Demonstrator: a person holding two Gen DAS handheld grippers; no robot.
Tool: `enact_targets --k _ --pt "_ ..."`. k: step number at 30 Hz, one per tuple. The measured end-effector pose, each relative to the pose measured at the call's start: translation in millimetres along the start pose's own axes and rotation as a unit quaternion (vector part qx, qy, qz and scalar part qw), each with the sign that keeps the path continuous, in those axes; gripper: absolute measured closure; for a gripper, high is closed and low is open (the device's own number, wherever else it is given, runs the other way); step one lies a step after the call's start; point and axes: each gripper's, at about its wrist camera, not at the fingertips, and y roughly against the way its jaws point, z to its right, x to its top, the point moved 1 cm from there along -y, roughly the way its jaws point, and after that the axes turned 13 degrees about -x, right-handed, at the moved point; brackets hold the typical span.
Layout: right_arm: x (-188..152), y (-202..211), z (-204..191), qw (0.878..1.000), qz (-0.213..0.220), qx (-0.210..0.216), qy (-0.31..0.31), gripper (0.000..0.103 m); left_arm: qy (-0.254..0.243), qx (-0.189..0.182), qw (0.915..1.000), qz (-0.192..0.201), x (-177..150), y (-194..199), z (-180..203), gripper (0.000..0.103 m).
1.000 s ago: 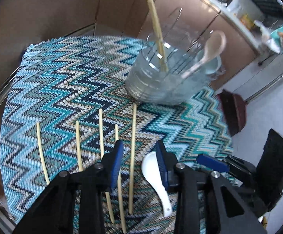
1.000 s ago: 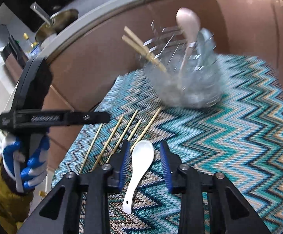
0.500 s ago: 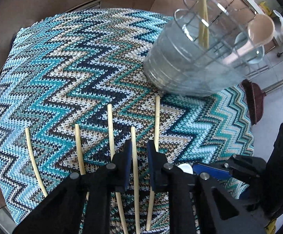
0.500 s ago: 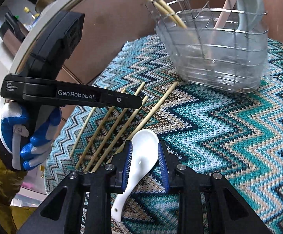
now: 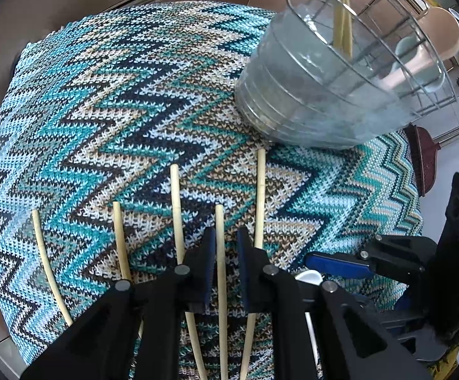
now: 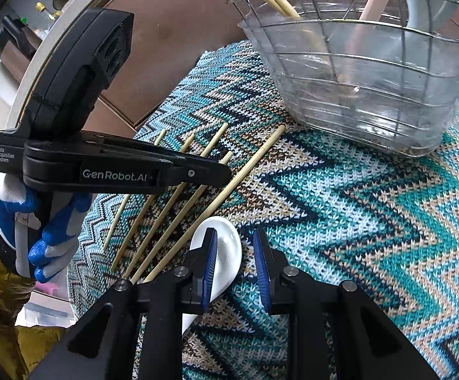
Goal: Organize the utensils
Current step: 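Close the right gripper on the white spoon while the left gripper closes on a chopstick, then carry the spoon and chopstick up and lower both into the wire holder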
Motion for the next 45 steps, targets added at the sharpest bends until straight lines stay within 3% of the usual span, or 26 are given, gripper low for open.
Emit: enact_targets --k 3,7,12,27,45 --pt "3.0 -1.4 -0.9 1.000 -0.001 0.006 0.002 0.079 -0.001 0.002 1.0000 0.000 3.2 0.4 -2.2 0.092" --pt "4.2 -4.5 -4.3 1.000 -0.010 0.011 0.023 0.092 0.000 0.008 1.0000 0.002 3.3 0.9 -1.4 0.095" --pt "2.9 -0.5 -12.2 0.999 -0.003 -0.003 0.041 0.097 0.000 0.001 0.9998 0.019 -5.5 7.1 2.5 0.098" --pt "-24.5 81.8 -33.3 0.993 0.089 -0.071 0.032 0.098 -0.045 0.005 0.9926 0.112 -48.7 84.9 34.0 0.098" --pt "-69.7 160.4 -83.6 0.978 0.164 -0.130 0.023 0.098 -0.047 -0.044 0.9784 0.196 -116.1 159.9 45.7 0.098"
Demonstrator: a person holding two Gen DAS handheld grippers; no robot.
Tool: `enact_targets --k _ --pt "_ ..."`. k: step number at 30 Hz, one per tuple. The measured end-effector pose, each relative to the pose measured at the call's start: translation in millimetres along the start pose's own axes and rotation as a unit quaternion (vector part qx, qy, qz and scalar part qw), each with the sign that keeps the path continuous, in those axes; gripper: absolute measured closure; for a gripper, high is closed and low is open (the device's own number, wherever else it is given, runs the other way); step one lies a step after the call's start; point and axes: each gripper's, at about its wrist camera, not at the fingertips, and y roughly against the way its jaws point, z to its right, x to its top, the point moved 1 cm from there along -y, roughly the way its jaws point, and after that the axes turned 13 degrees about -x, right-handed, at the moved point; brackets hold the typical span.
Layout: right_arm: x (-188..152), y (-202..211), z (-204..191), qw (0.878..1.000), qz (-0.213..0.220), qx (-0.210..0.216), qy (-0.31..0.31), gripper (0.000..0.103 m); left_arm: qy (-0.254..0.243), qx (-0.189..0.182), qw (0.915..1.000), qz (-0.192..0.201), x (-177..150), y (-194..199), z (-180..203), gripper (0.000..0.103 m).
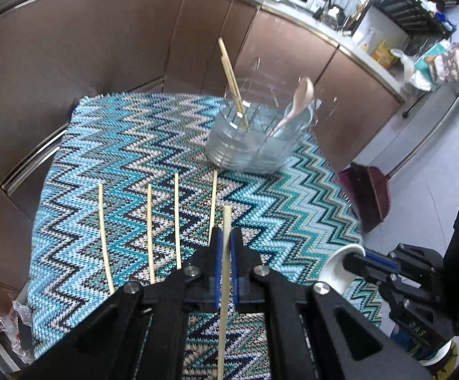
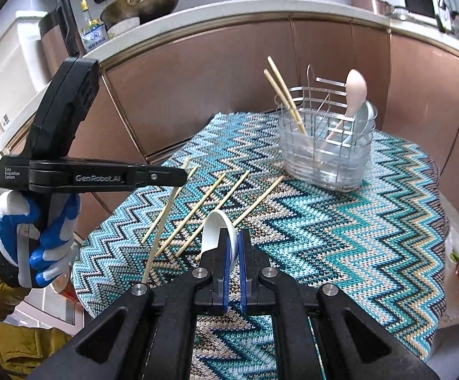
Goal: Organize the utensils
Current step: 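Carry the spoon and chopstick up and lower both into the wire holder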
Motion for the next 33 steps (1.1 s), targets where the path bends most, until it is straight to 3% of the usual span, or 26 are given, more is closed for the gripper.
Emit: enact_targets --k 6,16,21,25,28,33 --pt "12.4 27.4 10.7 0.998 0.039 -0.031 -0.023 0.098 -0.001 -0.012 0.9990 0.043 14.7 32.1 12.2 0.099" --pt "60.5 45.3 46.5 0.984 0.128 -0.111 -0.057 0.098 -0.032 -0.038 0.9892 0.138 90.0 57.3 52.1 0.098" --pt "101.4 44.9 56.4 0.969 0.189 -0.149 -0.056 0.098 -0.053 -0.047 0.9749 0.211 134.5 57.0 69.7 0.098" --pt "134.3 35.1 57.0 0.955 0.236 -0.176 -0.047 0.098 -0.065 -0.035 0.9588 0.274 166.7 46.1 74.4 0.098" --pt "154.2 20.3 61.5 0.942 0.263 -0.205 -0.041 0.098 -0.068 -0.021 0.9502 0.303 182.8 32.7 71.5 0.098" --pt "164.0 -11.2 71.1 0.934 0.269 -0.233 -0.032 0.098 -0.064 0.011 0.9406 0.333 198.4 -3.1 58.6 0.098"
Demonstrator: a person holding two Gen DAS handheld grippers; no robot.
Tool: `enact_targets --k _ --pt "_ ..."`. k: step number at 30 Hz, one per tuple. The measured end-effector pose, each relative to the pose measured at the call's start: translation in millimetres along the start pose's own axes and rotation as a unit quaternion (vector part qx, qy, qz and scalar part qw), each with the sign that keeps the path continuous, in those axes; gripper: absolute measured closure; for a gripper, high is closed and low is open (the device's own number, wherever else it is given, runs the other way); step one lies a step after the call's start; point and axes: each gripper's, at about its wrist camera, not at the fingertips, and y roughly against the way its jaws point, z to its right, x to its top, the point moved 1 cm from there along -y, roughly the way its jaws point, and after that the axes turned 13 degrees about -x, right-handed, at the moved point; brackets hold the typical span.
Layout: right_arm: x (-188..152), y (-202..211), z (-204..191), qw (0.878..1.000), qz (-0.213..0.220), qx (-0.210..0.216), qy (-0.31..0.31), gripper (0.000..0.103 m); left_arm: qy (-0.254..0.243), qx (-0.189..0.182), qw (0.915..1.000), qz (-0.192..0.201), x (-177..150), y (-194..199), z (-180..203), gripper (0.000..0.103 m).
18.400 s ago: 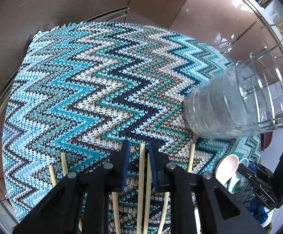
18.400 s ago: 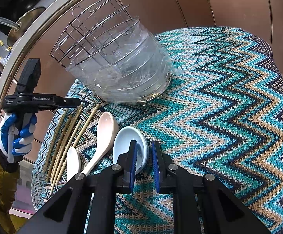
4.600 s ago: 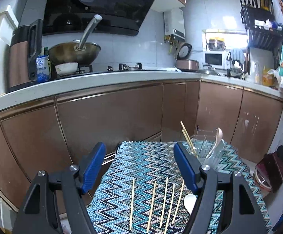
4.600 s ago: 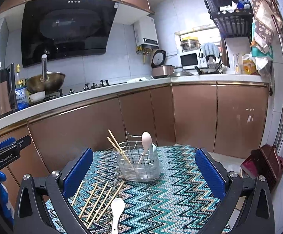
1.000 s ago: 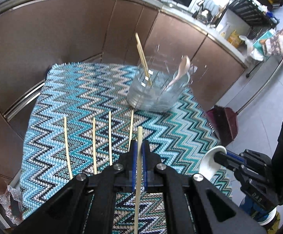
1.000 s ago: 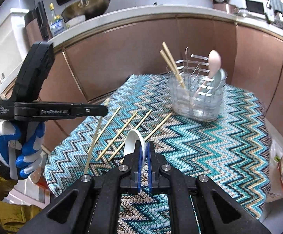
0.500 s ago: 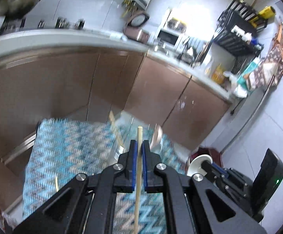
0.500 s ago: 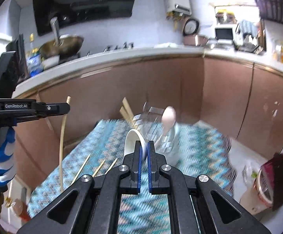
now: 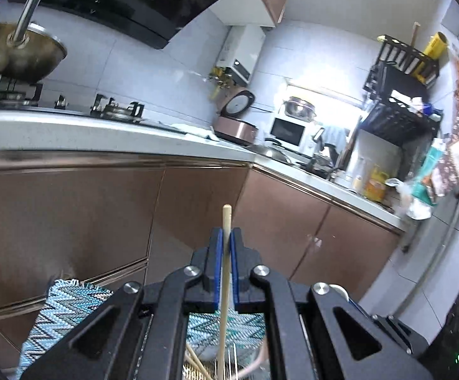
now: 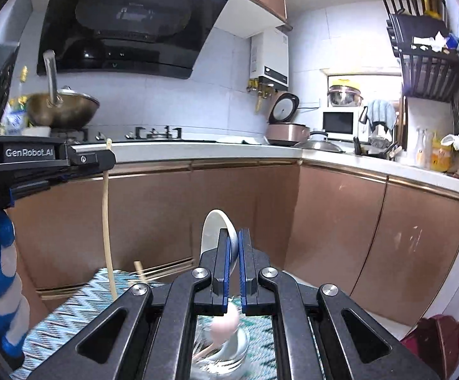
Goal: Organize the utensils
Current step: 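Carry the spoon and chopstick up and lower both into the wire holder, then open both grippers and raise them away from the holder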
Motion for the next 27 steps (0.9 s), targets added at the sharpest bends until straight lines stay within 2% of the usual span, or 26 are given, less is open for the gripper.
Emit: enact_targets --k 7,11,17,20,22,24,27 --pt "-24.9 -25.4 -7.3 1.000 -0.003 -0.008 0.005 0.098 0.000 0.026 0.9997 -0.003 -29.6 -42.1 -17.0 0.098" --pt "-36.9 -32.9 -10.6 1.000 -0.012 -0.004 0.004 0.098 0.000 0.031 0.9994 -0.015 -50.8 -51.1 -20.2 0.098" --pt "-52.7 -32.1 -16.8 1.000 -0.023 0.004 0.010 0.098 0.002 0.035 0.9989 -0.032 -67.5 -49.2 -26.7 0.097" --pt "-55.2 -28.1 -17.4 1.000 -0.028 0.007 0.009 0.092 -0.001 0.035 0.9987 -0.037 -69.8 -40.0 -27.4 0.095" --pt "-55.0 -23.9 -17.8 1.000 -0.030 0.005 0.008 0.083 -0.002 0.036 0.9986 -0.040 -70.6 -33.8 -27.2 0.085" --pt "-53.6 -16.0 -15.6 1.000 -0.027 0.001 0.006 0.079 0.000 0.035 0.9986 -0.039 -70.0 -24.5 -26.5 0.074" --pt "-48.9 -2.0 -9.7 1.000 -0.023 -0.005 0.000 0.075 0.002 0.038 0.9986 -0.035 -67.8 -7.8 -23.8 0.069"
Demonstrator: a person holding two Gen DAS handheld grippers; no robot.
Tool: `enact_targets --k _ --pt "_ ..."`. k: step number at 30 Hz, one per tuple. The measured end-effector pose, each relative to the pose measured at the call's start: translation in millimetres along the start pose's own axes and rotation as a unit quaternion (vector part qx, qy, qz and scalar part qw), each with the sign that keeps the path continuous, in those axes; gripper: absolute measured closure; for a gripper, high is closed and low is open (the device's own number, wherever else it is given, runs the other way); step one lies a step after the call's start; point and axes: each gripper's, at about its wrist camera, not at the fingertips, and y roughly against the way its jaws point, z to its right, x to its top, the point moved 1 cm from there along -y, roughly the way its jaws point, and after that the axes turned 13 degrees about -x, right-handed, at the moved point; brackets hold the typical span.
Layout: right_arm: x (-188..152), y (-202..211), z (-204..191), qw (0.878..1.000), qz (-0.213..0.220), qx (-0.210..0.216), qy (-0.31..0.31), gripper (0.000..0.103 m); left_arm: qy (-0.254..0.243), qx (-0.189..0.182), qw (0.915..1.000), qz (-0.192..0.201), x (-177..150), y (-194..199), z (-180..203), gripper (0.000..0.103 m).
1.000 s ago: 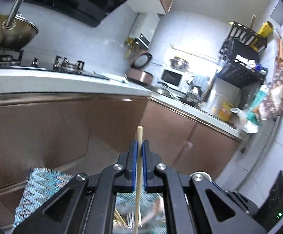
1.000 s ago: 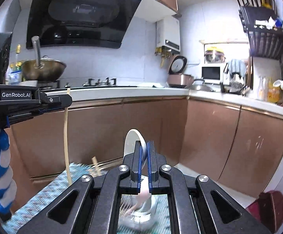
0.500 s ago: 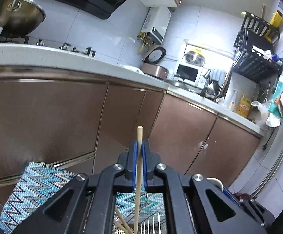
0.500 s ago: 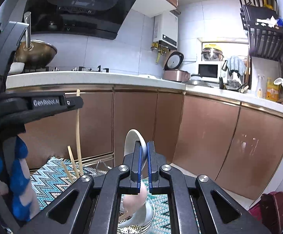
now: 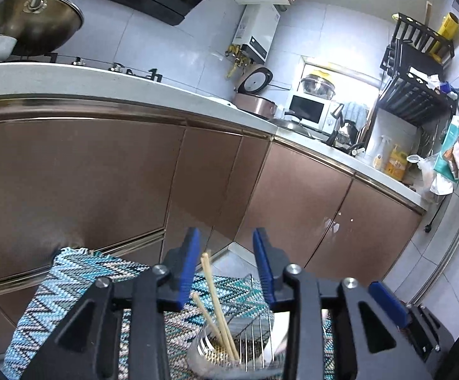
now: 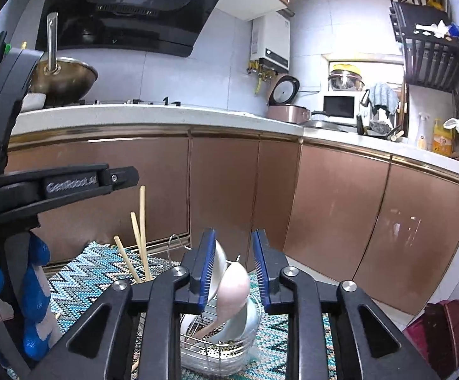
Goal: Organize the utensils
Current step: 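Open both grippers and raise them away from the holder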
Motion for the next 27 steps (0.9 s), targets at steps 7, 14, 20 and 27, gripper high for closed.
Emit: enact_targets --k 7,14,20,27 --pt "1.9 31.9 16.6 1.000 -0.002 -0.008 -0.020 0.072 -0.006 0.013 0.9999 0.004 7.7 48.4 2.3 0.064" --pt "-1.7 74.1 32.1 0.999 -0.007 -0.005 -0.040 0.072 -0.022 0.037 0.9990 -0.008 3.5 103.0 0.3 0.064" --pt "-4.9 109.6 42.6 0.998 -0.010 0.000 -0.056 0.066 -0.032 0.052 0.9981 -0.008 -2.4 151.0 -0.9 0.055" --pt "-1.2 146.7 47.6 0.998 -0.008 0.005 -0.069 0.065 -0.029 0.068 0.9973 -0.003 -2.3 203.4 -6.9 0.054"
